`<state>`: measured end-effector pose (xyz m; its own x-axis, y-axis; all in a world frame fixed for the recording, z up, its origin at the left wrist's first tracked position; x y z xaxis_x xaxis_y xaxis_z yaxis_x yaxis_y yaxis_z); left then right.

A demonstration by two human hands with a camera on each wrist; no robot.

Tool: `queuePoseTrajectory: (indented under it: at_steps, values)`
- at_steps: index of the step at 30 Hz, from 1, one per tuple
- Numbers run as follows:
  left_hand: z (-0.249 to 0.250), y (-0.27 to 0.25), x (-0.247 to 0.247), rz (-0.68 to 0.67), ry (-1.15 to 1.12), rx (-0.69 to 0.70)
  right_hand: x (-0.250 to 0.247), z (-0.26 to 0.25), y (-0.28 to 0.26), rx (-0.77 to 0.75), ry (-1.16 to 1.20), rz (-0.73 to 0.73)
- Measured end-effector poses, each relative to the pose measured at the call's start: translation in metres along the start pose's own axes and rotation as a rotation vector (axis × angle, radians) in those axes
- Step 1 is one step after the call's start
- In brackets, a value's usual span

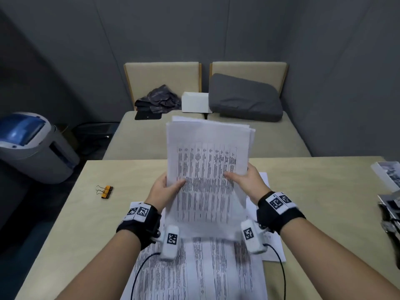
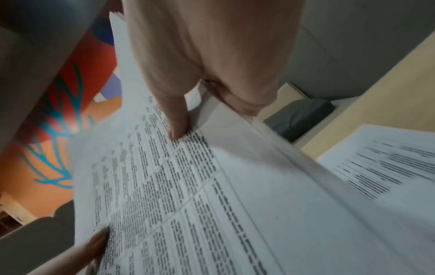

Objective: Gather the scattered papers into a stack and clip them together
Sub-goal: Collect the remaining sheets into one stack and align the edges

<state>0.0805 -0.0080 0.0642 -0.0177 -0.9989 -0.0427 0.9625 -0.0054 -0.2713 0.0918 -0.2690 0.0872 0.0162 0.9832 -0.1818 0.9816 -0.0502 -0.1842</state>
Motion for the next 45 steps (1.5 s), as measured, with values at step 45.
queuePoseTrajectory:
  at_steps: [45]
  values:
    - [-0.001,-0.015,-0.137,0.471,0.916,0.028,-0.076,0.195,-0.043,0.805,-0.744,0.035]
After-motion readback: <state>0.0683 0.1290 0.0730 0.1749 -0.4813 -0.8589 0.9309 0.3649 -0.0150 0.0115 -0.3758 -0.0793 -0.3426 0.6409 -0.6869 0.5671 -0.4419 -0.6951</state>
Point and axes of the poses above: each hand's wrist, its own y-axis towards the middle knuckle, its own x-axis out of the palm, z = x × y, the point moved 9 cm from there along y, towards the middle knuckle, and after that the axes turned 6 degrees about -y, right-handed, at the moved point
